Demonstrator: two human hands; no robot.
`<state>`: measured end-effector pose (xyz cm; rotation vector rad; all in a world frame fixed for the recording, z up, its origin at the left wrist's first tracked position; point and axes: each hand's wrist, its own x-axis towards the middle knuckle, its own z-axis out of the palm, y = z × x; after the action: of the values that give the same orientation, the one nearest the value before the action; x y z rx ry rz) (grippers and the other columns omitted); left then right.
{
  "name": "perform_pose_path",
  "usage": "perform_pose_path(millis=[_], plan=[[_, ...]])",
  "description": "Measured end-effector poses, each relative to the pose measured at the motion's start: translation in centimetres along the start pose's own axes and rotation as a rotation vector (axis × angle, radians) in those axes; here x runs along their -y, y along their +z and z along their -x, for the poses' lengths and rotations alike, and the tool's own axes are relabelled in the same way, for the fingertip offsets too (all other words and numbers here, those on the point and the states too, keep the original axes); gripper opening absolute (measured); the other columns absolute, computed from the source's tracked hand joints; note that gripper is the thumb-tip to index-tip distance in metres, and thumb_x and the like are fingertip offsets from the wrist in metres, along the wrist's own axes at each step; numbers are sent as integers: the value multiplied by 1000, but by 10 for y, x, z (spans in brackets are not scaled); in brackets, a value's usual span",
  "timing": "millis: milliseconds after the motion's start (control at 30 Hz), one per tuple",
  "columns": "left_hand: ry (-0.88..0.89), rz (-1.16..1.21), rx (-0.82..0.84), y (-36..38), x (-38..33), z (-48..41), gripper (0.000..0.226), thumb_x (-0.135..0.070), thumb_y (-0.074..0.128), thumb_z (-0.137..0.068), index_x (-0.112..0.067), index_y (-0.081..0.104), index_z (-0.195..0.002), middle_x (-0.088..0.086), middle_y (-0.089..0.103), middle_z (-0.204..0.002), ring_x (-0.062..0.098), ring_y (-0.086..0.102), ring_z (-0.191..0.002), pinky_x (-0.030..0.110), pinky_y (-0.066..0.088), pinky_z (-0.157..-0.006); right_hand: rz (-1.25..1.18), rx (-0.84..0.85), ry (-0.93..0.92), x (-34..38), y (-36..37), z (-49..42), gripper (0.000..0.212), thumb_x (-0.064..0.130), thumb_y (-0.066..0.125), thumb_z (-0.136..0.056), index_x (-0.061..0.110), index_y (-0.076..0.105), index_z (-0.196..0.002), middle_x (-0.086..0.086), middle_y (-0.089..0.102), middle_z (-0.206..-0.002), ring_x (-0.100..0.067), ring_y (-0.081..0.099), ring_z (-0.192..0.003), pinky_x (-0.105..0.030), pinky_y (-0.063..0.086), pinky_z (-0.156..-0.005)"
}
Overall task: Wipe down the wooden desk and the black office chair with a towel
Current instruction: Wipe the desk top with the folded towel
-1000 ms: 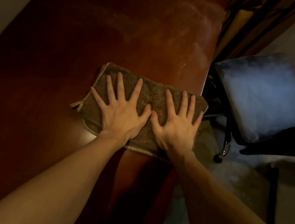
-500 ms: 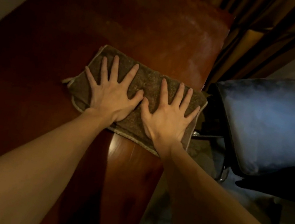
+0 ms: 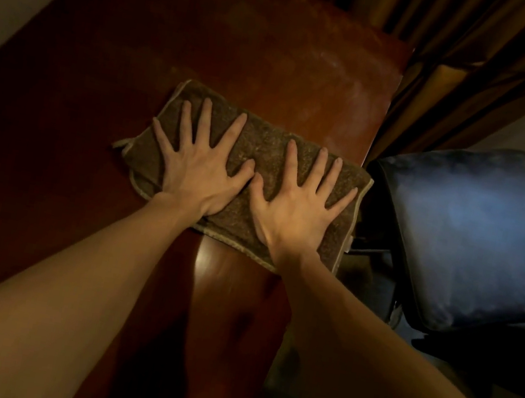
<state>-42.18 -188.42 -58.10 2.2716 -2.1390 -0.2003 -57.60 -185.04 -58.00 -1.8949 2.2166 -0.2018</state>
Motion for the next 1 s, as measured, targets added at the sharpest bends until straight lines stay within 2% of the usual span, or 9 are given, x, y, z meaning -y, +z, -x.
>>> perform_pose_path(millis=[433, 667, 833, 1000], plan=[[-37, -28, 16, -6, -13, -45, 76, -78, 15, -90, -51, -6, -158, 9, -9, -171, 37, -12, -156, 75, -5, -116, -9, -5, -41, 1, -4, -53, 79, 74, 23, -94, 38, 9, -163, -12, -1, -172, -35, -13, -157, -70, -8, -118], [-81, -50, 32, -8, -14, -42, 78, -79, 13, -88, -50, -7, -158, 7, -7, -172, 35, -10, -157, 74, -2, -117, -3, 32, -97, -3, -6, -54, 80, 72, 22, -95, 35, 6, -164, -14, -4, -172, -36, -15, -156, -70, -9, -117], [-151, -23, 41, -9, -16, -19, 82, -81, 10, -88, -47, -11, -159, 7, -10, -172, 33, -14, -157, 72, -4, -118, 24, 47, -189, -12, -5, -49, 78, 72, 20, -98, 34, 4, -164, -13, -6, -172, -35, -17, -156, -70, -9, -118], [-214, 19, 45, -5, -10, 52, 84, -82, 10, -89, -43, -11, -160, 8, -13, -171, 32, -16, -156, 69, -6, -119, 78, 74, -362, -19, -8, -14, 76, 71, 18, -99, 33, 5, -164, -12, -5, -172, -33, -16, -157, -66, -9, -121]])
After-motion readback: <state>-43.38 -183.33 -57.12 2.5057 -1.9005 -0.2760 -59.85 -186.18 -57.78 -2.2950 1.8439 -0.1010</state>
